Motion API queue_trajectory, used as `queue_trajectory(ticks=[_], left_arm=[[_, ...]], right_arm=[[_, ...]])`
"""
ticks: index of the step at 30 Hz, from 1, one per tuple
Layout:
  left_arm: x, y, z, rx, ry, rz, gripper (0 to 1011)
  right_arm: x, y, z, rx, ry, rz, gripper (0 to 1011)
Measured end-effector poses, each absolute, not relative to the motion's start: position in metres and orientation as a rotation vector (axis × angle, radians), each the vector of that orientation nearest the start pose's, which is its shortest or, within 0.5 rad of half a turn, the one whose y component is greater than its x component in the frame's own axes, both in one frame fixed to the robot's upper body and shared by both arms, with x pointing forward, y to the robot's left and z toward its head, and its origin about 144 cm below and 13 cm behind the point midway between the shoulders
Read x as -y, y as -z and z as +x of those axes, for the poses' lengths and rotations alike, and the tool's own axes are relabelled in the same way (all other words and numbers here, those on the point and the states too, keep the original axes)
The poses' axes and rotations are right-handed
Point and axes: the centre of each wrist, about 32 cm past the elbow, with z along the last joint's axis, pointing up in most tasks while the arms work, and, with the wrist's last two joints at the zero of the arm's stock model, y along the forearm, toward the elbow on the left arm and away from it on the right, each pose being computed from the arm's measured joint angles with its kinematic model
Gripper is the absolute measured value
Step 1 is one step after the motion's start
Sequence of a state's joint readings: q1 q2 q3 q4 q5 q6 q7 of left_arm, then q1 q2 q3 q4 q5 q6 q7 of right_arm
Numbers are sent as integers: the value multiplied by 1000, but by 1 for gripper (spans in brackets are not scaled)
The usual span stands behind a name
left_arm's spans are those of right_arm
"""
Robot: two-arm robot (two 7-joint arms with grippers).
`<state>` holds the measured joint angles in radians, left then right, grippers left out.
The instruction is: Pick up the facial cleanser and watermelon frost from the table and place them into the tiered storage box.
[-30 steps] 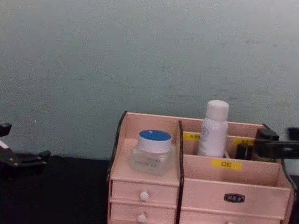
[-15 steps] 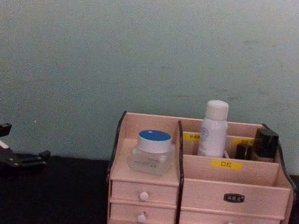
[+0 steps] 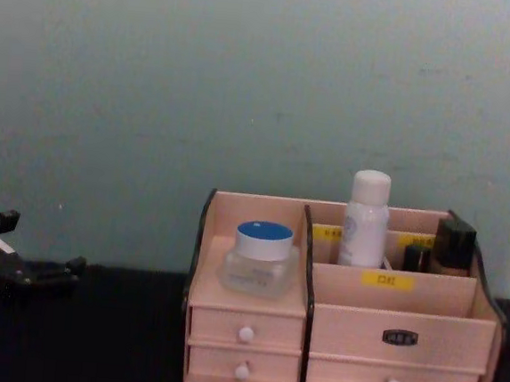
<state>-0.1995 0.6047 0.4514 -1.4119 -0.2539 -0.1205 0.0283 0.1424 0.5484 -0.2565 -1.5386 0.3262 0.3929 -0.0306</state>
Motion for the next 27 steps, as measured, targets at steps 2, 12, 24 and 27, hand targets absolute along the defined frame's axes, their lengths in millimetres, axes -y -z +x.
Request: queue_trajectory(ticks=[2,12,24,27], left_arm=[[-310,-1140,489,285,-1248,304,1001],[-310,-1140,489,285,-1248,304,1001],[-310,-1140,489,285,-1248,304,1001],[-310,-1140,489,285,-1248,304,1001]], right_arm=[[319,-1179,488,-76,1416,-512,1002],[319,-1181,488,-71,1414,-510,1003],[319,-1181,488,-69,1413,-508,1003],[319,-1182,488,-69,1413,-507,1003]])
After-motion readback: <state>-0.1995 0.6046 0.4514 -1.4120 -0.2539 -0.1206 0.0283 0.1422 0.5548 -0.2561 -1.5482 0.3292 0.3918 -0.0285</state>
